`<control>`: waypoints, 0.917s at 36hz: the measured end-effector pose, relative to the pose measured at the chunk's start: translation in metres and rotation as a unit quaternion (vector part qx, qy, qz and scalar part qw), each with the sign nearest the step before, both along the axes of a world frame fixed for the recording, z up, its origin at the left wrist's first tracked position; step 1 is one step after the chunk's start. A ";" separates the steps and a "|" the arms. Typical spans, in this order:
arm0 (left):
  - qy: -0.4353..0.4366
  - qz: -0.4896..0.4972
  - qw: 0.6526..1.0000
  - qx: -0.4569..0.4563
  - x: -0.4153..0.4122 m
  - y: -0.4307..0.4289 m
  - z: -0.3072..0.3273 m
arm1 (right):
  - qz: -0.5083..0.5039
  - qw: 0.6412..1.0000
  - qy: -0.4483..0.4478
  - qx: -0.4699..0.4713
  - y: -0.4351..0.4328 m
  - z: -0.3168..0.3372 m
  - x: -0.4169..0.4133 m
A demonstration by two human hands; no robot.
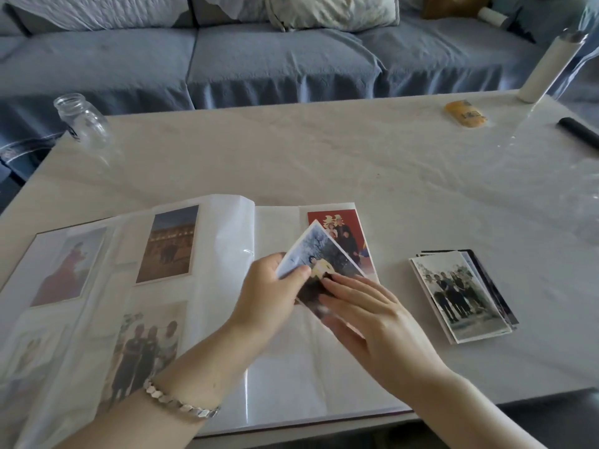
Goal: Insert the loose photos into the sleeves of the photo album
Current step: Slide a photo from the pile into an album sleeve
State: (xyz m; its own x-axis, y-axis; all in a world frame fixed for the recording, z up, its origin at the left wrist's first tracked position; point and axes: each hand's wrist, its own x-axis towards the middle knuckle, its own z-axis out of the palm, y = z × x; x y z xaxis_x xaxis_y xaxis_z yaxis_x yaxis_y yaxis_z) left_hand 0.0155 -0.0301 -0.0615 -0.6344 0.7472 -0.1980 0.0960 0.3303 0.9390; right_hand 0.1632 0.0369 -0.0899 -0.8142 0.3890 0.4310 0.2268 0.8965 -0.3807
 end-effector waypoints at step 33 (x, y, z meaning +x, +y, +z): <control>0.343 -0.127 0.925 -0.099 -0.018 -0.033 -0.016 | -0.219 0.938 -0.142 -0.228 -0.004 -0.043 0.027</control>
State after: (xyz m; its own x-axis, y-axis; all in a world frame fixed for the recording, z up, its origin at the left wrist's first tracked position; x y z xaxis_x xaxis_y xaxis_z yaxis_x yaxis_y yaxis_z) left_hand -0.0021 -0.0627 -0.0775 -0.4704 0.8817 0.0367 0.7456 0.3749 0.5510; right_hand 0.1897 0.0325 -0.1328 -0.5903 0.8040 -0.0708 0.6851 0.4528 -0.5707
